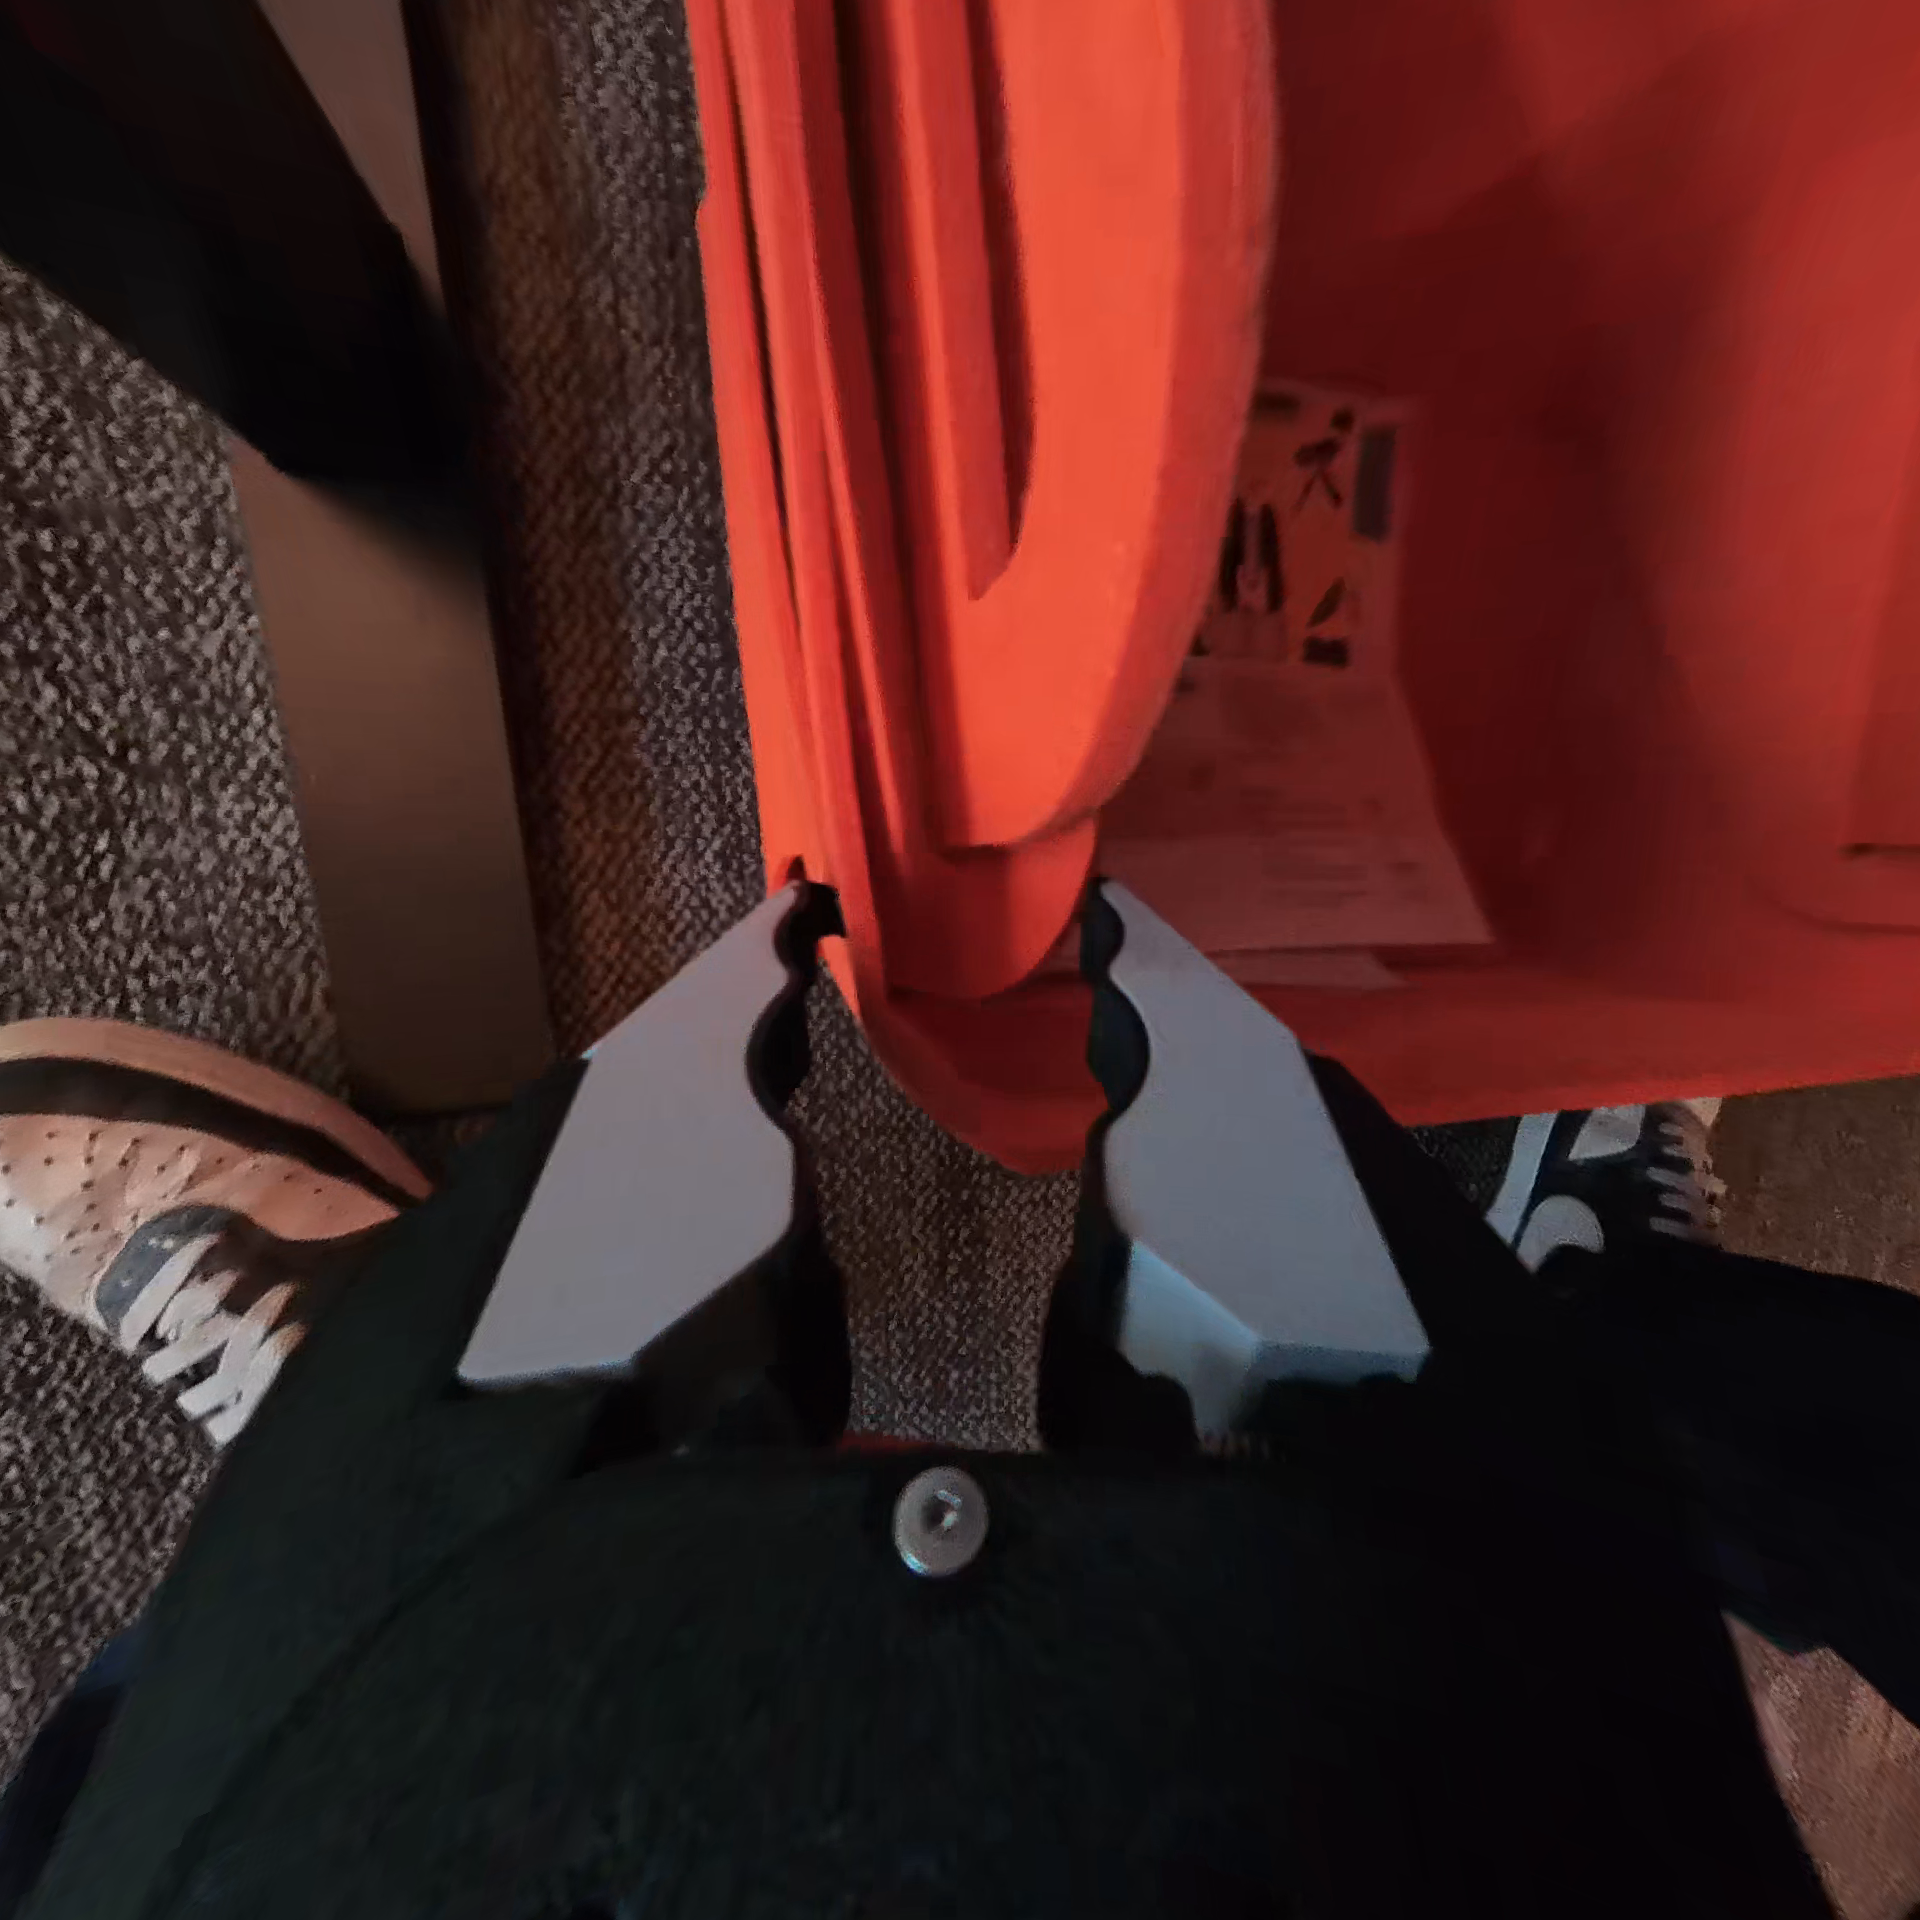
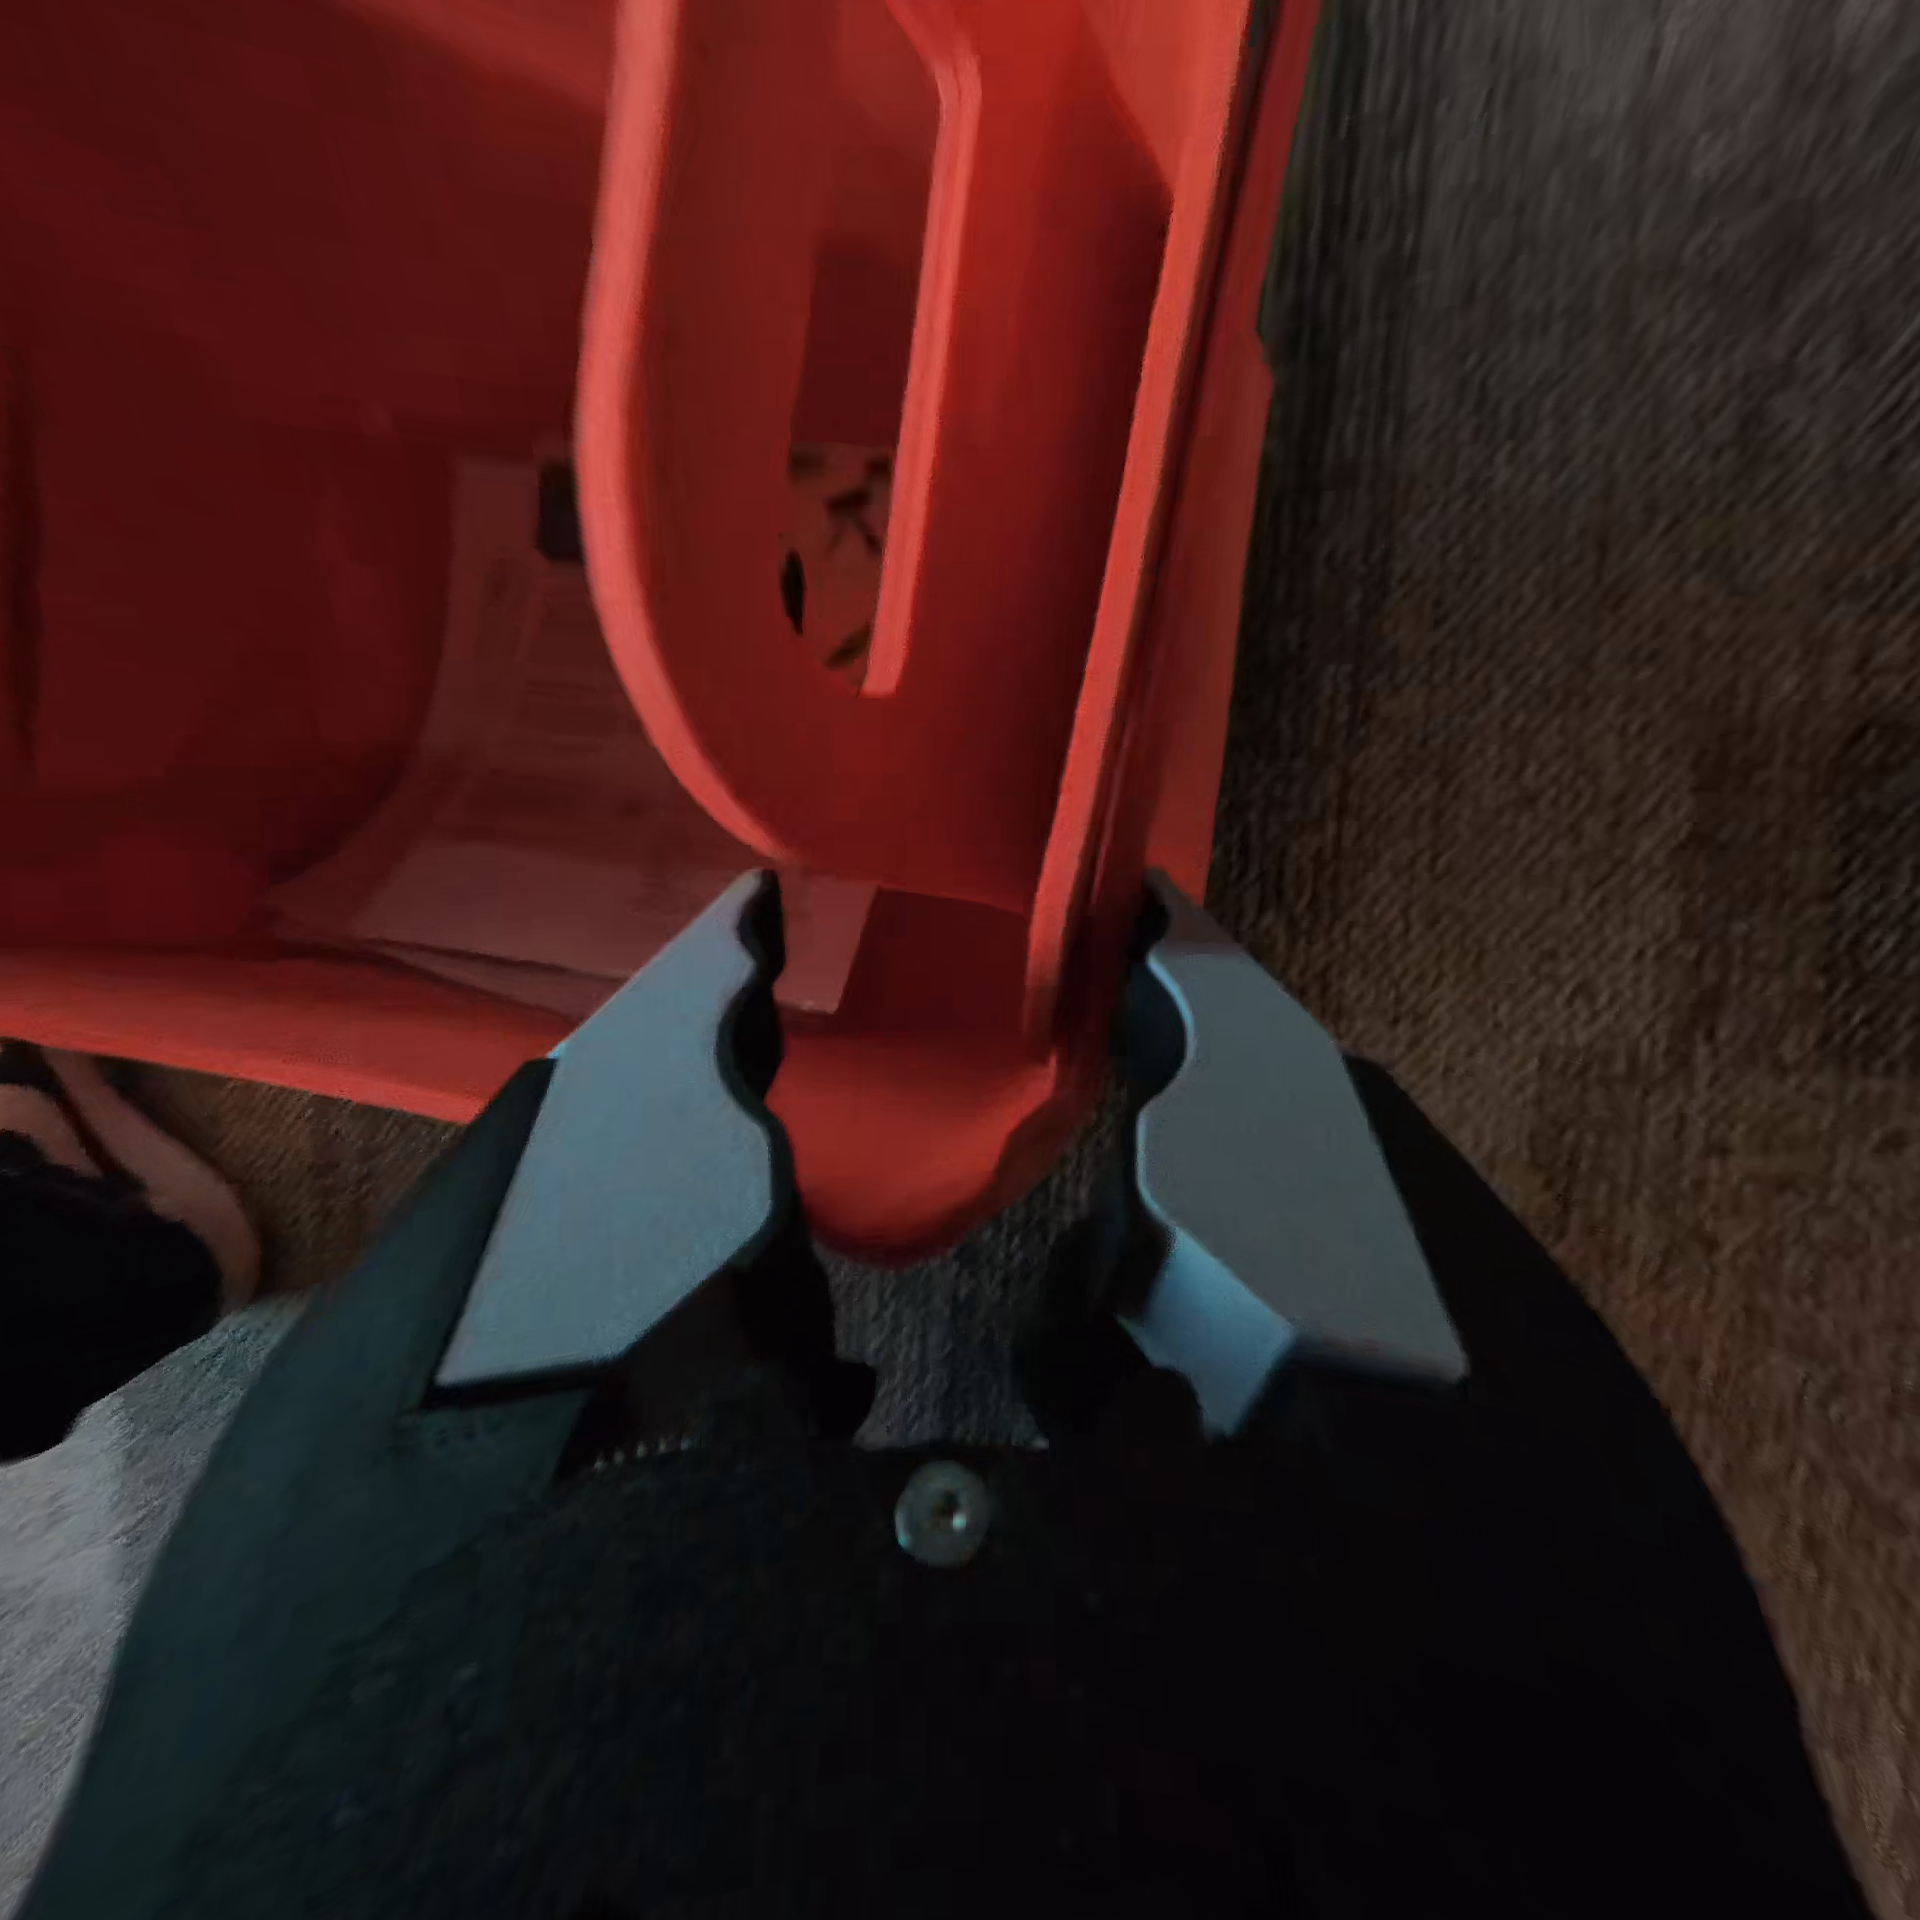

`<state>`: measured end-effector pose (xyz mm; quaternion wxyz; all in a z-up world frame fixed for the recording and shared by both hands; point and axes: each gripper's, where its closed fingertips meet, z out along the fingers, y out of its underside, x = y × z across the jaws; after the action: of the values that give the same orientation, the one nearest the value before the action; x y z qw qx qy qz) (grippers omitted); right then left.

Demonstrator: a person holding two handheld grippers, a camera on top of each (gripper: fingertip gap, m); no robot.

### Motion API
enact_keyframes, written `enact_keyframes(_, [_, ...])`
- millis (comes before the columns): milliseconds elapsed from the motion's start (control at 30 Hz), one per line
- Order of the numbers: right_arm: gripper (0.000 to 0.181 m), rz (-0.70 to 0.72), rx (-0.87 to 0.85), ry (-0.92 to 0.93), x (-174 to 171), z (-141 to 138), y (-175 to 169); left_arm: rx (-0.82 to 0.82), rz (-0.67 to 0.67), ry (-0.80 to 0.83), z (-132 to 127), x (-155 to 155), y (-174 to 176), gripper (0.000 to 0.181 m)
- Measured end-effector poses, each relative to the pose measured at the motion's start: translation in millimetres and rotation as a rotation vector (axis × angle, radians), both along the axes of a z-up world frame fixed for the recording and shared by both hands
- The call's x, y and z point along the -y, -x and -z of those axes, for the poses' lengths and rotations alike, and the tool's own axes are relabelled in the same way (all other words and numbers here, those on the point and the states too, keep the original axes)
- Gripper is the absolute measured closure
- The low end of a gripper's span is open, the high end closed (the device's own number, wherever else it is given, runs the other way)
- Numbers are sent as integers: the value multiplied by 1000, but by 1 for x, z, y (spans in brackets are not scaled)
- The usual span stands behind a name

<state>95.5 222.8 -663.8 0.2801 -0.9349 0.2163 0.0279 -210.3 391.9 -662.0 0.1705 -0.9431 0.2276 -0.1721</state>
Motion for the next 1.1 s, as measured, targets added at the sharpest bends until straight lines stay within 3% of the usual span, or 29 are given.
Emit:
enact_keyframes(33, [130,6,-26,40,1,1,2,7,-1,-10,-2,-3,-1,142])
enact_keyframes(67, [142,-5,-19,57,2,0,3,-5,-21,-29,-7,-6,3,162])
enact_keyframes(100, [166,10,27,105,9,-1,-2,-32,-31,-38,-10,-8,8,169])
enact_keyframes(133, [174,12,73,127,15,-2,-6,-59,-14,-31,-11,-4,11,170])
enact_keyframes(367, [175,6,59,202,80,-13,28,-141,49,-18,-27,70,54,173])
enact_keyframes(533, [174,15,36,239,162,-13,73,-180,45,41,-25,166,109,173])
enact_keyframes(767, [174,-132,92,319,280,-4,139,-257,14,130,-21,291,183,173])
enact_keyframes(867, [175,-89,52,329,322,2,157,-287,-18,173,-18,339,205,172])
enact_keyframes(967, [174,-63,36,311,343,6,171,-318,-13,199,-5,382,227,171])
enact_keyframes(1067, [170,-137,183,282,347,1,168,-263,-21,175,-7,387,225,166])
enact_keyframes(1100, [162,-121,225,275,344,-8,163,-254,4,197,-9,388,223,155])
